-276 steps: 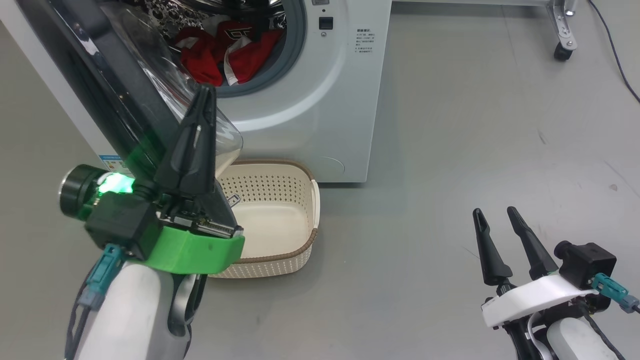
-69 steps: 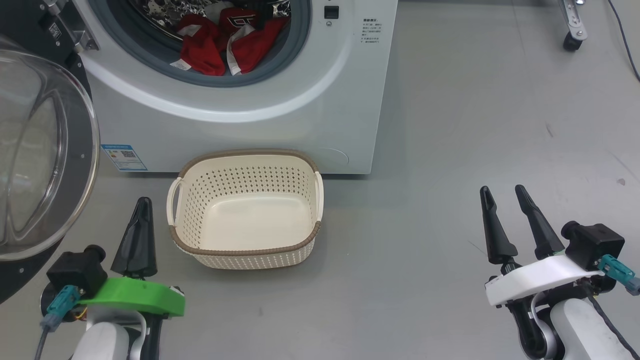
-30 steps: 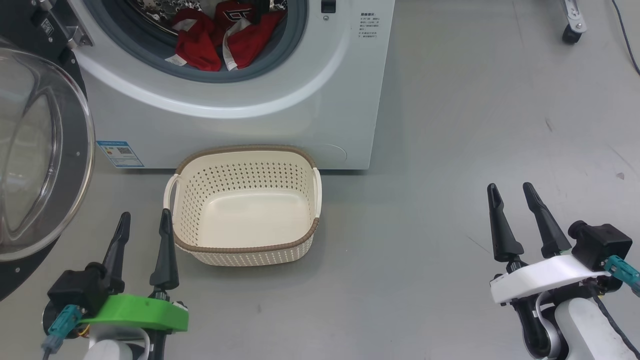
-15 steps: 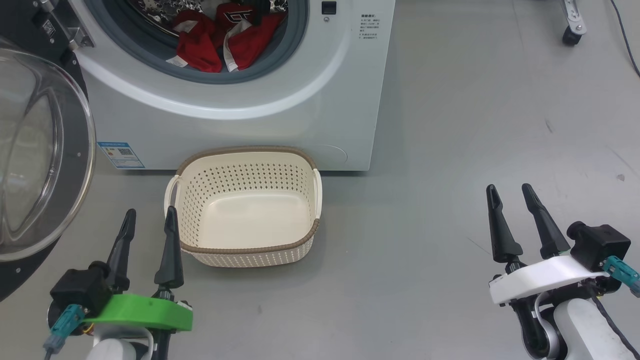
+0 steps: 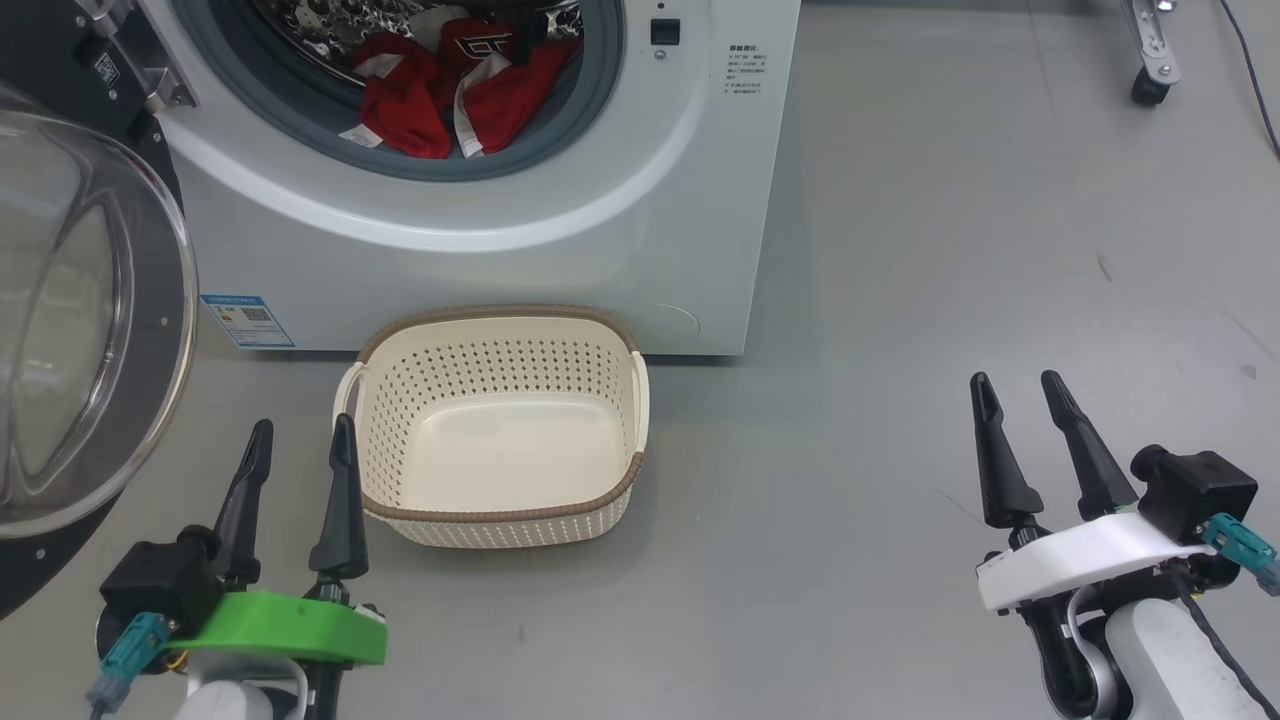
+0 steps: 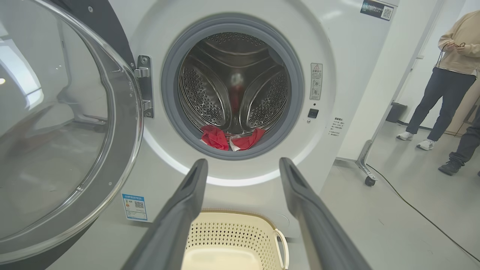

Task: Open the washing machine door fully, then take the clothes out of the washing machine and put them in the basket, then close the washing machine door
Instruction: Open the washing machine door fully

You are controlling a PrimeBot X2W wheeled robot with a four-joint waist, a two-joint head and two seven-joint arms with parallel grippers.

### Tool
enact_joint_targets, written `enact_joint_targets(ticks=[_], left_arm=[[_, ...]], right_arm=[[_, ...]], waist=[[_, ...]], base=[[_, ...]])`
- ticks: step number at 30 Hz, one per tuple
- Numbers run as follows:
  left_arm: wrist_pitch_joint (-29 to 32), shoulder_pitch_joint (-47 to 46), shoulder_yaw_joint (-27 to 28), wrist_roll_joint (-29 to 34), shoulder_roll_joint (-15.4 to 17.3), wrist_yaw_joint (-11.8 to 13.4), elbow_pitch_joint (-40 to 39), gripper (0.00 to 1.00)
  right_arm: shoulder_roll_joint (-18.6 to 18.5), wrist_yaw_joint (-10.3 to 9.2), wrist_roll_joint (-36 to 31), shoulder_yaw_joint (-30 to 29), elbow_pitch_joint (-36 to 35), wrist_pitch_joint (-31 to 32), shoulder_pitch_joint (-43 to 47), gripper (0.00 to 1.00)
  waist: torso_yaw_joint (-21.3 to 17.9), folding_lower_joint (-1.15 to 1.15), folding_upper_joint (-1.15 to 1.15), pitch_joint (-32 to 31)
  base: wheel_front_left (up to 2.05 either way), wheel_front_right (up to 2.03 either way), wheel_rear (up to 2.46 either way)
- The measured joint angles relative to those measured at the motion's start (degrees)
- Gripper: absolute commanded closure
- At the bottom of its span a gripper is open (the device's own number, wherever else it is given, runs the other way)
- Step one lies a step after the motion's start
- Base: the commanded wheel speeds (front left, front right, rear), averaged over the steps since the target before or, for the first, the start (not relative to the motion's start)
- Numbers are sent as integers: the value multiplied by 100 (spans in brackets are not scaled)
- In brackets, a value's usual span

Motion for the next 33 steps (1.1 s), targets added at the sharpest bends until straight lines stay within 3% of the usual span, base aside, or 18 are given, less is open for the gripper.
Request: enact_joint_targets(ticks=[33], left_arm=[[0,94,-31,189,20,9,-116,0]], right_arm=[[54,33,0,-23,36,-2,2,0]], waist=[[111,0,0,24]], base=[[95,-95,0]])
